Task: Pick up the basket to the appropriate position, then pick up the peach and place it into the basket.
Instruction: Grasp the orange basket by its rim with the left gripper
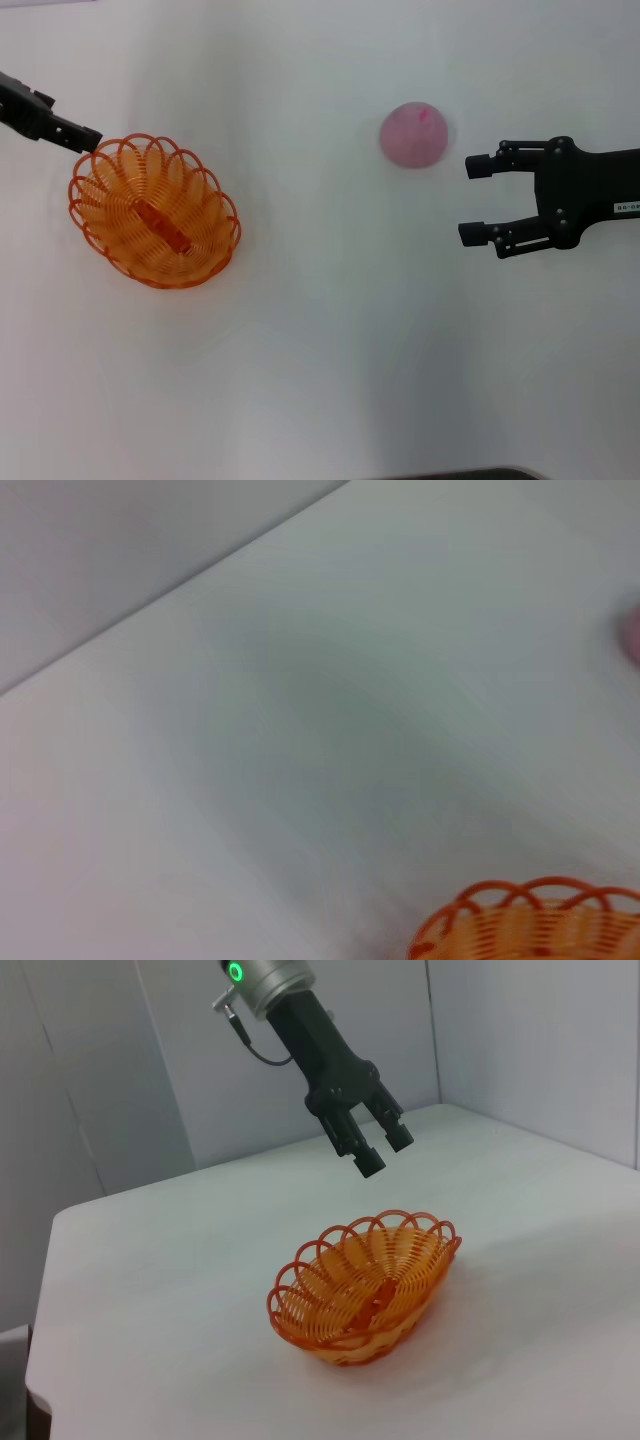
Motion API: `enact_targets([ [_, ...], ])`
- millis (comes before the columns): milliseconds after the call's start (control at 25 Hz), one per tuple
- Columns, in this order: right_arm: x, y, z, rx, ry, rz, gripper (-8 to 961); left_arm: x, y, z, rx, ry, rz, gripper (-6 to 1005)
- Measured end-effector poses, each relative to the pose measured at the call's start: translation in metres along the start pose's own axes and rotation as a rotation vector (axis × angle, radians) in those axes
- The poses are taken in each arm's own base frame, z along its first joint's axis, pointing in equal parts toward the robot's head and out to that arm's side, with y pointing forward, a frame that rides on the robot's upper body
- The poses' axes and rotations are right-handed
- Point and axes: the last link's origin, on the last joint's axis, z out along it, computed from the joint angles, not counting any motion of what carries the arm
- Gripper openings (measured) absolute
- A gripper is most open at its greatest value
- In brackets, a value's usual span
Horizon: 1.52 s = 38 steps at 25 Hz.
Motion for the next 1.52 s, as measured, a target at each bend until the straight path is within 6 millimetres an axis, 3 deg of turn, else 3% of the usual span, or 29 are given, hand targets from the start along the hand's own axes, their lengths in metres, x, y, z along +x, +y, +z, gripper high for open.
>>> enact_targets([
  [720,0.001,-0.001,0.005,0.014,-0.007,-0.009,891,0.029,0.006,0.036,0.046,-0.171,0.078,841],
  [1040,0.0,-0.001,0.006,0.011,-0.009,-0.01,888,0.026,0.006,0.041,0.046,-0.177,0.076,838],
  [1520,-0.002,0.001,0.013,-0.004,-0.014,-0.019,885,0.006,0.005,0.071,0.073,-0.217,0.09,793],
])
